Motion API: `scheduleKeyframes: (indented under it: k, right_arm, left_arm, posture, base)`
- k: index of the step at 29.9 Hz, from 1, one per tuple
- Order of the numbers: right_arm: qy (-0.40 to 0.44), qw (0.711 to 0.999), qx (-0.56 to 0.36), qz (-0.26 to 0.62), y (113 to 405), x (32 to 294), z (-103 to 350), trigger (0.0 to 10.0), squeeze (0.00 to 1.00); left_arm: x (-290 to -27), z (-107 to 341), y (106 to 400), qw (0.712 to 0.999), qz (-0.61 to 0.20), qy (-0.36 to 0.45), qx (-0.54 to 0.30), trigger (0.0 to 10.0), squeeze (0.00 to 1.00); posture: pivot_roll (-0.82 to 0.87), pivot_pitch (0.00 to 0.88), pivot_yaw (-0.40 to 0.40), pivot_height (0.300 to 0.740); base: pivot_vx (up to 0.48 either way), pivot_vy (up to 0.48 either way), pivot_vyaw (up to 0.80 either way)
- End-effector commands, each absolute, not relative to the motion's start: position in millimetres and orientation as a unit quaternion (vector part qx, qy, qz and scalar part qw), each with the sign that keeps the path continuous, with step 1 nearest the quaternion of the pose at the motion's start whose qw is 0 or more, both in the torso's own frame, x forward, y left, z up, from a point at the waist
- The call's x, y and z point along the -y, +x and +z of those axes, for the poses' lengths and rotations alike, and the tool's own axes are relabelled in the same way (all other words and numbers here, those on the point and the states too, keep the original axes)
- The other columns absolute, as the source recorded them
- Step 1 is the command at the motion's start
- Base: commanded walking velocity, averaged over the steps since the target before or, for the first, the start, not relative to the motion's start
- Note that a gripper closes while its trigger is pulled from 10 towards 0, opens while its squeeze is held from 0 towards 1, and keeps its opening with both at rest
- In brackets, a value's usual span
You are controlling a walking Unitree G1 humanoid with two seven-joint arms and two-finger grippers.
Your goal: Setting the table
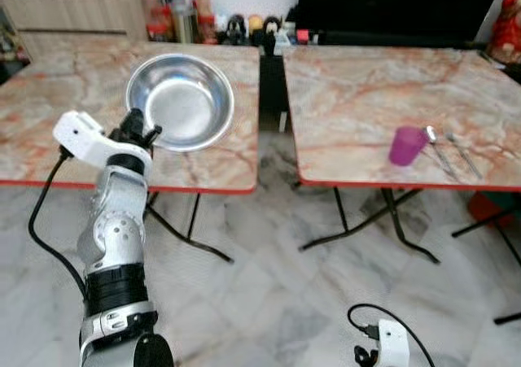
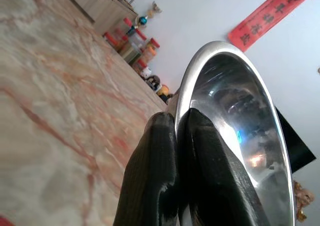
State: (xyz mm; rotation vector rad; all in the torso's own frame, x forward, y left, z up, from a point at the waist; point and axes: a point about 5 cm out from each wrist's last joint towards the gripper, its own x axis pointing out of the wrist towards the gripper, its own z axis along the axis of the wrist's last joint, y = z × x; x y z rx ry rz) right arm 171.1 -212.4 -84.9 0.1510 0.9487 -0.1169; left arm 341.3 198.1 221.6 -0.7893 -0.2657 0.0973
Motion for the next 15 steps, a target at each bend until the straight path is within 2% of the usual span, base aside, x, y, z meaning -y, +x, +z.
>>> scheduleKeyframes:
  k: [1,15]
  right_arm:
    - [0.071,0.882,-0.461,-0.061,166.9,215.4,-86.2,10.0,0.0]
    - [0.071,0.883,-0.46,-0.064,165.6,215.7,-86.7,10.0,0.0]
  left_arm:
    - [-187.0,225.6,342.5,0.917,0.028,-0.377,0.126,10.0,0.0]
    - [-184.8,222.2,344.1,0.922,0.024,-0.367,0.119,10.0,0.0]
  posture:
    - [0.05,0.0,-0.041,0.74]
    - [0.04,0.0,-0.036,0.74]
  base:
    - [0.0,0.424,0.0]
    - [0.0,0.424,0.0]
